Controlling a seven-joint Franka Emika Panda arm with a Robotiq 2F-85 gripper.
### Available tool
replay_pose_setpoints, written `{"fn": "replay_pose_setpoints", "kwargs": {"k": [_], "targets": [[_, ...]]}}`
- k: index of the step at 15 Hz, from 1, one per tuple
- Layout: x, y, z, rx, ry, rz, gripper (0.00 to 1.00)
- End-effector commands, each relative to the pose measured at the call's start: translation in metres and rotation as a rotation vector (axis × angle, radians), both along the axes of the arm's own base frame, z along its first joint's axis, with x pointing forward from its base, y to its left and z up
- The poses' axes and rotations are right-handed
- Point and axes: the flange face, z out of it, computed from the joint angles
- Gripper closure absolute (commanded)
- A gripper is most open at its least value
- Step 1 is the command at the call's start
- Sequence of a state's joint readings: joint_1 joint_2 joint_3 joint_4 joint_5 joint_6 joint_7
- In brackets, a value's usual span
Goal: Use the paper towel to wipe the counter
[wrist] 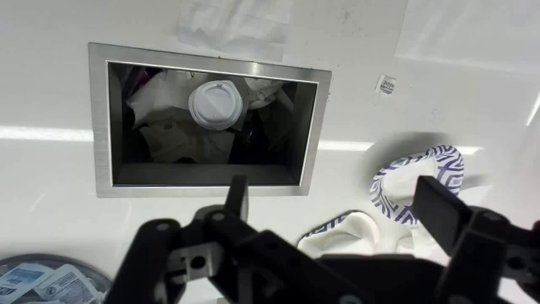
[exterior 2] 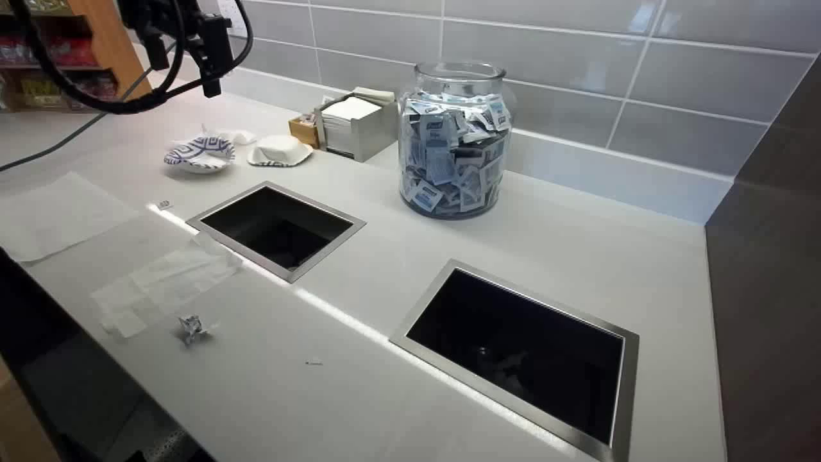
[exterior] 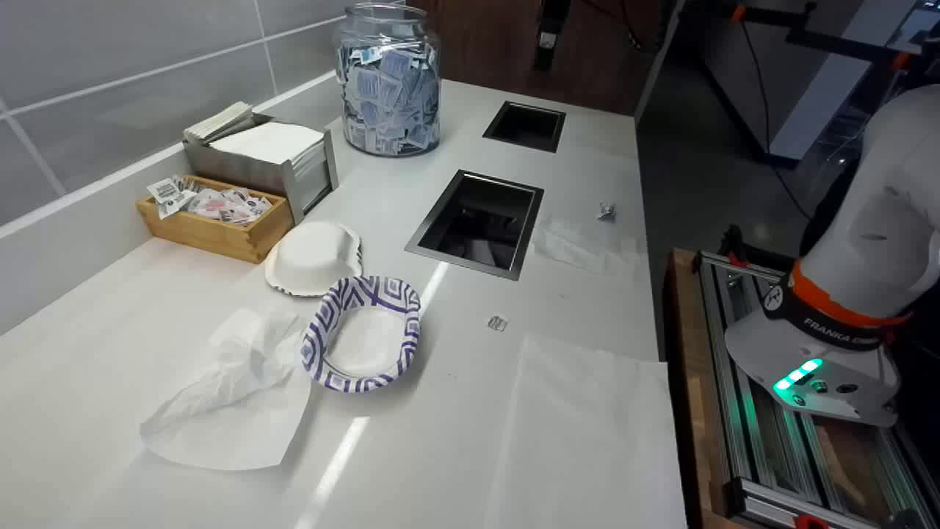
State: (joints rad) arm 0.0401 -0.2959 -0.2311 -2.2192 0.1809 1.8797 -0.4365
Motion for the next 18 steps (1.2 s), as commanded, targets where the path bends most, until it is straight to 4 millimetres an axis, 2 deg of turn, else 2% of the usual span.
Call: {"fn": "replay_pose_setpoints", "kwargs": {"k": [1,13,18], "targets": [[0.000,0.000,0.000,0.000,0.001,0.000,0.00],[0.000,0.000,0.000,0.000,0.001,0.000,0.00],[0.001,0.035,-0.067,0.086,0.157,-0.040,0.00]]}}
